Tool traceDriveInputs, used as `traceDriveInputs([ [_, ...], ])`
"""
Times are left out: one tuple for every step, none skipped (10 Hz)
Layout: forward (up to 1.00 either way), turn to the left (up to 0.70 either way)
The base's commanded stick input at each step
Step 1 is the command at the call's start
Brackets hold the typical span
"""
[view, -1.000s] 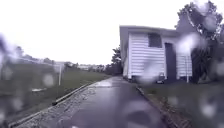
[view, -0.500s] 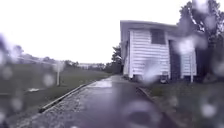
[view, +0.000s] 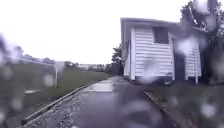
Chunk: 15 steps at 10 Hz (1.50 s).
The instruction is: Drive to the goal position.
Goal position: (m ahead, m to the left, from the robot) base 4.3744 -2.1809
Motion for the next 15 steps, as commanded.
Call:
traceDriveInputs([
  [0.68, 0.00],
  [0.68, 0.00],
  [0.69, 0.00],
  [0.69, 0.00],
  [0.69, 0.00],
  [0.68, 0.00],
  [0.68, 0.00],
  [0.69, 0.00],
  [0.68, 0.00],
  [0.69, -0.04],
  [0.68, -0.03],
  [0.69, -0.03],
  [0.69, -0.03],
  [0.70, -0.04],
  [0.70, -0.03],
])
